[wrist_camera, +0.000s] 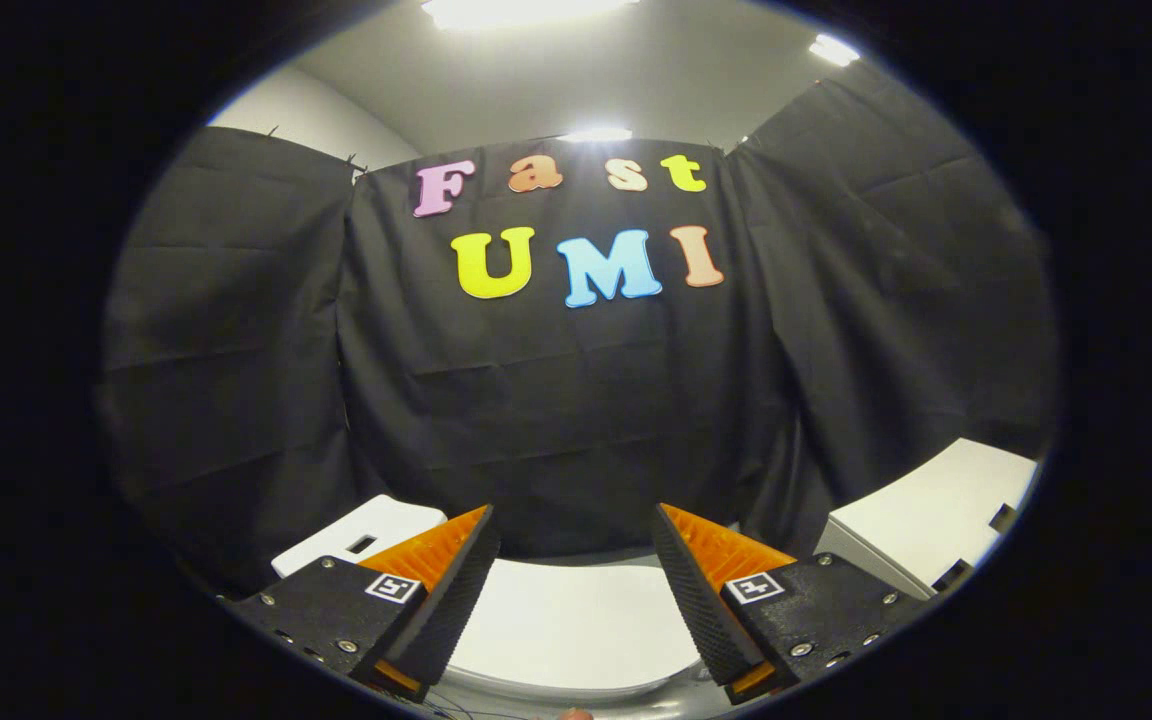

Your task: Open the toilet lid.

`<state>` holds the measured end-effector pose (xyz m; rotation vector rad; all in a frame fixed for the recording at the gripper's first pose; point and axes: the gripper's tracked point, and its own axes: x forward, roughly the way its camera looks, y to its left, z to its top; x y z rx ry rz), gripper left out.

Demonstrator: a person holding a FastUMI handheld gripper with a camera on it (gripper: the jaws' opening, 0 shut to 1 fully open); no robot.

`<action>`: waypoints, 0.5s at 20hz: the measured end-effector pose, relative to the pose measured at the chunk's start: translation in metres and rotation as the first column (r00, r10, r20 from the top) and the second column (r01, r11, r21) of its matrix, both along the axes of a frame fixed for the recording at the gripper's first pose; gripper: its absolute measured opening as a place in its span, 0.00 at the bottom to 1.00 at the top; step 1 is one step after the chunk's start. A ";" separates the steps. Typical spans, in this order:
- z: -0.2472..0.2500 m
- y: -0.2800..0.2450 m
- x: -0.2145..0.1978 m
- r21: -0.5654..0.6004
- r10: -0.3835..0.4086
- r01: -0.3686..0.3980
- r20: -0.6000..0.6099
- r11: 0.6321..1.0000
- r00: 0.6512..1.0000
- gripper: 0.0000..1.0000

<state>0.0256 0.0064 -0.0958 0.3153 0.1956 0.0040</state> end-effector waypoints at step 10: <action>-0.065 -0.025 0.007 0.314 -0.051 0.085 -0.115 0.946 0.992 0.96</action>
